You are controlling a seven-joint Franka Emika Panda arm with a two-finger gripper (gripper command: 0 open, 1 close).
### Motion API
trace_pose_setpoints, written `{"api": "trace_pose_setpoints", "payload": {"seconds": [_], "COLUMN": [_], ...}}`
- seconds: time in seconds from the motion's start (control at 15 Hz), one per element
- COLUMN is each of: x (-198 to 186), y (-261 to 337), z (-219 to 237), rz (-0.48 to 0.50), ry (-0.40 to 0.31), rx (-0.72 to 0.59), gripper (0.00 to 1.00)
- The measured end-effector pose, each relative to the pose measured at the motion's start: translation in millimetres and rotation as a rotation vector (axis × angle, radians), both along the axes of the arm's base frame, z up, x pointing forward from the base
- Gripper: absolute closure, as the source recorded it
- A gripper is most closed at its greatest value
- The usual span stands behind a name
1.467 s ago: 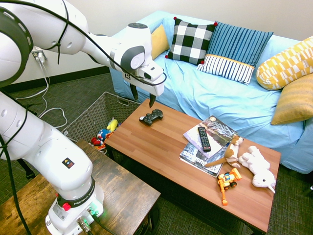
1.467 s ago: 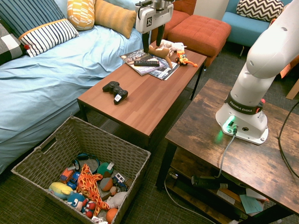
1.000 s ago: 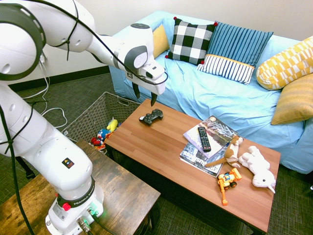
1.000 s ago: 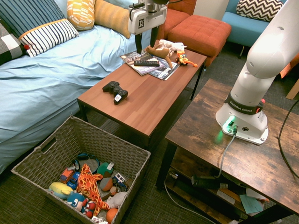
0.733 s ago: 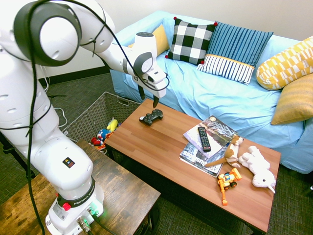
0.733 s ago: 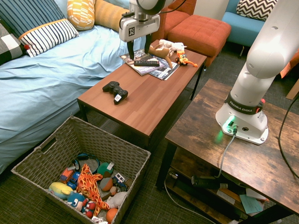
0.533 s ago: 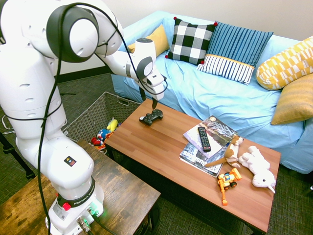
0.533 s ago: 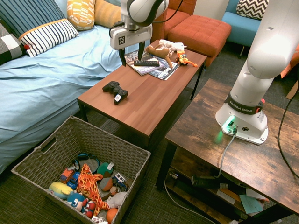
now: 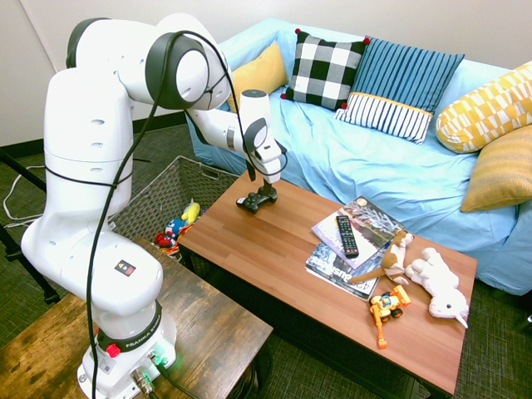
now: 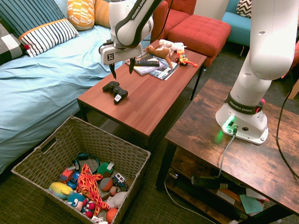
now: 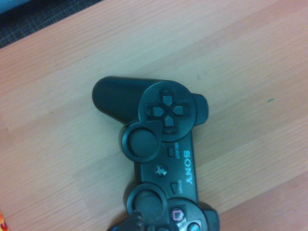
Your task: Put the gamepad in the basket
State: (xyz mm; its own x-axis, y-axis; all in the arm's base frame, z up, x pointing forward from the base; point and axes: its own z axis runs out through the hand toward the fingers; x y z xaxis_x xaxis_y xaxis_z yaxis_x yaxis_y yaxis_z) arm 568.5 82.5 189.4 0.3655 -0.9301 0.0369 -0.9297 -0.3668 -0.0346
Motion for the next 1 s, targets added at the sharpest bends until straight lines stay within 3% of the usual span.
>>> {"api": "trace_pose_setpoints", "payload": {"seconds": [0.8,0.87,1.0], "x": [35,36,37], "y": [17,16,16], "z": [-76,-81,-90], "rz": [-0.019,-0.025,-0.032], "ry": [0.041,0.046,0.054], "rx": [-0.019,-0.019,-0.019], "gripper": [0.0,1.0,1.0]}}
